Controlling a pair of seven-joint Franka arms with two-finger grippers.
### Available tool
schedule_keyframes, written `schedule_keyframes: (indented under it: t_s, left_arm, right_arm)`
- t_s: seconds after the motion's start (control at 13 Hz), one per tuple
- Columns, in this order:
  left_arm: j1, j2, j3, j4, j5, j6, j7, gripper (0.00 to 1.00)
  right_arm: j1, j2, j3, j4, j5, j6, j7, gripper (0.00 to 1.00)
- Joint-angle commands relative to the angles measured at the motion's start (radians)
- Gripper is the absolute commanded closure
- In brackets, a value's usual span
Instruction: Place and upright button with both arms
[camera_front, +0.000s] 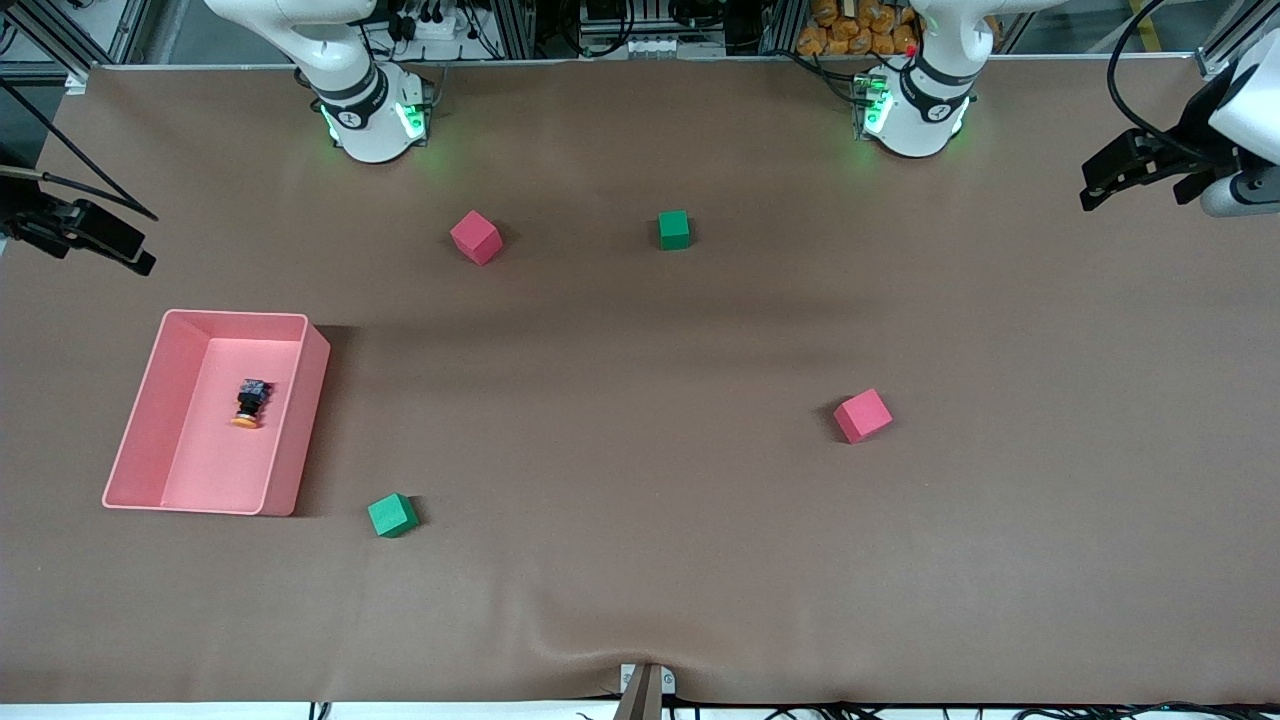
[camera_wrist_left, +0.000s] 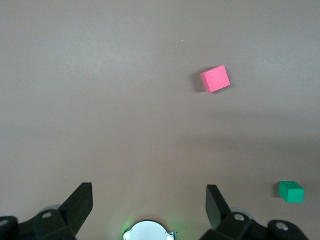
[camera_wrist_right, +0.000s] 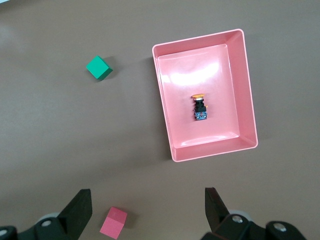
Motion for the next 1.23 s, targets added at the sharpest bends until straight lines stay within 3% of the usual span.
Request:
schedule_keyframes:
  t_s: [0.0,0.31,0.62,0.77,0.85,1.0,1.15]
  left_arm:
    - [0.004,0.005,-0.004,0.036,-0.007,-0.03,0.018,0.0]
    - [-0.001,0.019,-0.004,0.064,-0.002,-0.041,0.023,0.0]
    - [0.003,0.019,-0.005,0.061,-0.005,-0.041,0.029,0.0]
    - [0.003,0.019,-0.007,0.06,-0.002,-0.041,0.029,0.0]
    - [0.003,0.019,-0.011,0.06,-0.001,-0.041,0.03,0.0]
    - [0.003,0.019,-0.011,0.058,-0.001,-0.041,0.029,0.0]
    - [0.003,0.022,-0.011,0.056,0.001,-0.039,0.029,0.0]
  right_arm:
    - [-0.001,-0.015,-0.004,-0.002,0.009,-0.013,-0.015,0.0]
    - [-0.005,-0.005,-0.005,-0.001,0.007,-0.013,-0.015,0.0]
    - [-0.003,0.044,-0.059,0.007,0.01,-0.018,-0.015,0.0]
    - [-0.011,0.126,-0.076,0.007,0.001,-0.009,-0.047,0.0]
    - [-0.009,0.168,-0.12,-0.002,0.013,0.006,-0.143,0.0]
    - [-0.012,0.253,-0.174,-0.041,0.015,0.092,-0.358,0.0]
    - [-0.029,0.271,-0.2,-0.151,0.039,0.23,-0.375,0.0]
